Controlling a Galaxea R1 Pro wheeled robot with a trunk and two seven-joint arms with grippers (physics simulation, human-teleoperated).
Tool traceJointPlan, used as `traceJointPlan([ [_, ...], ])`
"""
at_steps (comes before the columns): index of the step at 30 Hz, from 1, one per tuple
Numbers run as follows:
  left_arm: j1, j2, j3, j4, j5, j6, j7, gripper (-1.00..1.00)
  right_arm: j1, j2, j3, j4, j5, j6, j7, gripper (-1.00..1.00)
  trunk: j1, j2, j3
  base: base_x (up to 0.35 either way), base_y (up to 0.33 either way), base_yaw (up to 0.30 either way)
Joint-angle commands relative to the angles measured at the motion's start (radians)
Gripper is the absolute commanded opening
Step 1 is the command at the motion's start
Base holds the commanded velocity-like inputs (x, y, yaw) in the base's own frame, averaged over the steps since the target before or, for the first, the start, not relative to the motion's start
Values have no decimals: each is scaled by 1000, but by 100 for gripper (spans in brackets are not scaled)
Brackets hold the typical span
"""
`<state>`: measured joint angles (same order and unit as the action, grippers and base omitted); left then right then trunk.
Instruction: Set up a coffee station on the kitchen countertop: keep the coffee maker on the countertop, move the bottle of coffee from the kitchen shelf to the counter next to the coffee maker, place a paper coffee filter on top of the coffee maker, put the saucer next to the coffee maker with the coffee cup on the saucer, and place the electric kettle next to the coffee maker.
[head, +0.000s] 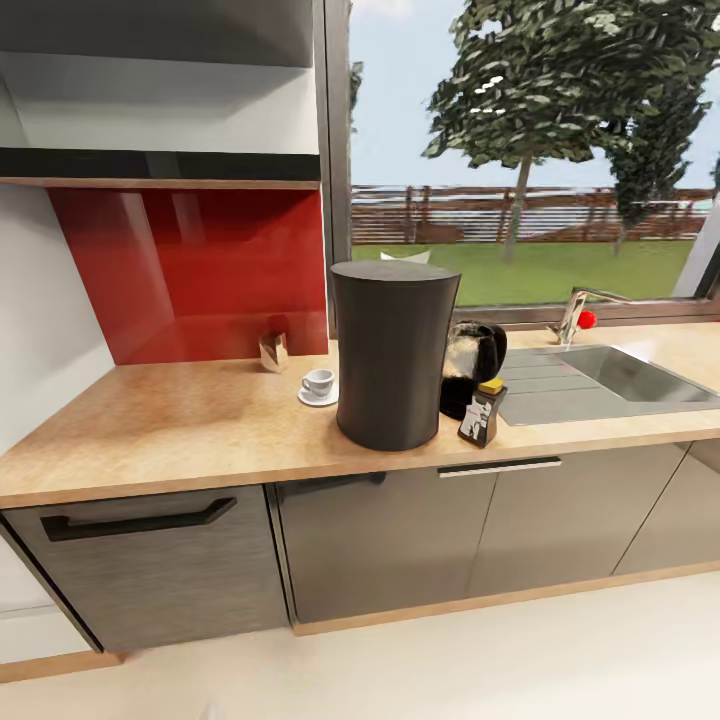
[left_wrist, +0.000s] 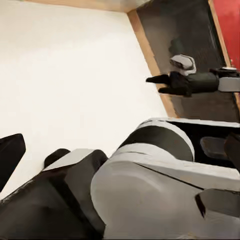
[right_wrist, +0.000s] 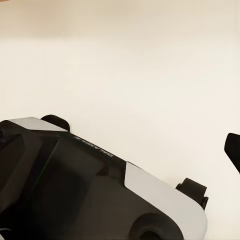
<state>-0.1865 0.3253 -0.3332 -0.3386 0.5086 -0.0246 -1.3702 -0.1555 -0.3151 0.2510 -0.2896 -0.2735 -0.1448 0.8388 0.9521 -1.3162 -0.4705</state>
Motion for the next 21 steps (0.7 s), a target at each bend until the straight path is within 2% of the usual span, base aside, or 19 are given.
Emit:
traceJointPlan([
  [1,1,2,9,148,15,-24,-8,100,-1,-1,8,1,-6,-7,0,100,0,-1,-1,0,0,0],
  [2,8,3,38,208,22,-51,1,100,-1,-1,8,2,-6,-7,-1,100,0,-1,-1,0,0,0],
  [3,16,3,51,229,25,-61,17,100,-1,-1,8,2,-6,-7,-1,100,0,-1,-1,0,0,0],
  [4,40,3,74,260,30,-75,70,100,-1,-1,8,6,-6,-7,-1,100,0,-1,-1,0,0,0],
  [5,81,0,141,293,35,-89,228,100,-1,-1,6,32,-7,-8,-2,100,0,-1,-1,0,0,0],
  [6,98,-9,226,306,36,-95,425,100,-1,-6,5,54,-8,-13,-22,100,0,-1,-1,0,0,0],
  [7,100,-13,244,308,37,-95,479,100,-1,-7,5,57,-8,-15,-31,100,0,-1,-1,0,0,0],
  [9,107,-41,292,311,37,-97,692,100,-1,-10,5,65,-8,-18,-71,100,0,-1,-1,0,0,0],
  [10,109,-75,312,312,37,-97,818,100,-1,-12,5,68,-9,-20,-96,100,0,-1,-1,0,0,0],
  [12,110,-94,326,311,37,-97,871,100,-1,-13,5,69,-10,-20,-104,100,0,-1,-1,0,0,0],
  [14,110,-103,345,312,37,-97,895,100,-1,-13,6,70,-10,-18,-106,100,0,-1,-1,0,0,0],
  [18,111,-118,361,312,38,-97,909,100,-1,-13,5,70,-10,-13,-105,100,0,-1,-1,0,0,0],
  [21,110,-120,362,312,38,-97,910,100,-1,-13,5,70,-10,-13,-105,100,0,-1,-1,0,0,0],
])
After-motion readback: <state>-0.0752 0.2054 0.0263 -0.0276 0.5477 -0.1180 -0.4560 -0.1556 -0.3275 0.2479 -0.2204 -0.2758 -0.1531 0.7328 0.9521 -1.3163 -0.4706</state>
